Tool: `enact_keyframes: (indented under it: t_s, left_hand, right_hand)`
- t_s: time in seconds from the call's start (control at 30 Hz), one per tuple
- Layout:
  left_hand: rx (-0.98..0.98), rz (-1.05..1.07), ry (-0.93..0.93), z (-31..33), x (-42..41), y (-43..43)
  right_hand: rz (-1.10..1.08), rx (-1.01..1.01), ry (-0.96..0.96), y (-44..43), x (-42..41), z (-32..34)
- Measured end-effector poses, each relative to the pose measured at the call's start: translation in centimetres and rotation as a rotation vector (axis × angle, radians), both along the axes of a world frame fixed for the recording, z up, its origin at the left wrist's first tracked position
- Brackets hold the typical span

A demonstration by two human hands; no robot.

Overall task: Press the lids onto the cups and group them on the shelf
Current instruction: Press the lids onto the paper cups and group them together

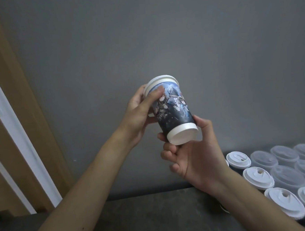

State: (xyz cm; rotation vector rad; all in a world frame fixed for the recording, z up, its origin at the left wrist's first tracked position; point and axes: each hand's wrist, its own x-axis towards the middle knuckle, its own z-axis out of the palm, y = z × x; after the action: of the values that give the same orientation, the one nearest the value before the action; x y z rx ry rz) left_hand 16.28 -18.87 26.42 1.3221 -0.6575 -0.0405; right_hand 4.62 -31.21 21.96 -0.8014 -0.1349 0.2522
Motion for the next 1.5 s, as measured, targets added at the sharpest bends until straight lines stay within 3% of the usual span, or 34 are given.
enact_keyframes:
  t_s: [0.1, 0.27, 0.37, 0.47, 0.53, 0.63, 0.7, 0.83, 0.97, 1.03, 1.1, 1.2, 1.3, 1.4, 1.5]
  left_hand:
    - [0.026, 0.060, 0.035, -0.2, 0.4, -0.1]
    - [0.105, -0.040, 0.361, -0.9, 0.5, -0.6]
    - [0.080, 0.008, 0.365, -1.1, 0.8, -0.6]
    - [0.138, 0.156, 0.224, -1.2, 1.0, -0.2]
    - [0.127, 0.109, 0.196, -1.1, 0.9, -0.1]
    - [-0.007, -0.065, 0.262, -0.6, 0.1, -0.3]
    - [-0.035, -0.092, 0.249, -0.7, 0.3, -0.4]
    - [0.056, -0.031, 0.312, -1.4, 0.5, -1.0]
    - [0.076, -0.161, 0.441, -3.0, 0.0, -1.4]
    - [0.079, -0.168, 0.415, -3.3, 0.1, -1.5]
    - [0.067, -0.161, 0.354, -3.4, 0.2, -1.4]
    - [0.005, -0.091, 0.130, -4.8, 1.0, -0.8]
    - [0.073, -0.021, -0.103, -6.8, 0.3, -0.5]
    - [0.183, -0.024, -0.147, -9.7, -1.3, -1.6]
    - [0.303, -0.051, -0.117, -14.3, -2.7, -3.0]
  right_hand:
    - [0.031, -0.040, 0.005, 0.0, 0.1, 0.2]
    - [0.090, -0.125, -0.002, 0.0, 0.2, 1.8]
    - [0.047, -0.289, -0.011, -0.1, 0.3, 2.0]
    - [-0.114, -0.504, -0.043, -0.4, 0.9, 1.1]
    - [-0.116, -0.429, -0.042, -0.6, 0.9, 1.0]
    - [0.036, -0.098, -0.036, -0.7, 0.5, 1.0]
    - [0.082, 0.015, -0.038, -0.8, 0.5, 0.5]
    - [0.151, 0.130, -0.007, -1.1, 0.7, -0.1]
    - [0.144, 0.101, 0.021, -0.9, 0.5, 0.8]
    - [0.141, -0.006, 0.003, -1.1, 0.6, 0.8]
    - [0.094, -0.254, -0.031, -1.5, 0.9, -0.1]
    - [-0.154, -0.642, -0.083, -2.4, 1.6, -3.5]
    - [-0.387, -0.838, -0.211, -3.7, 1.4, -7.3]
    - [-0.558, -1.069, -0.239, -4.6, 0.7, -10.6]
    - [-0.583, -1.180, -0.185, -5.3, -0.6, -15.2]
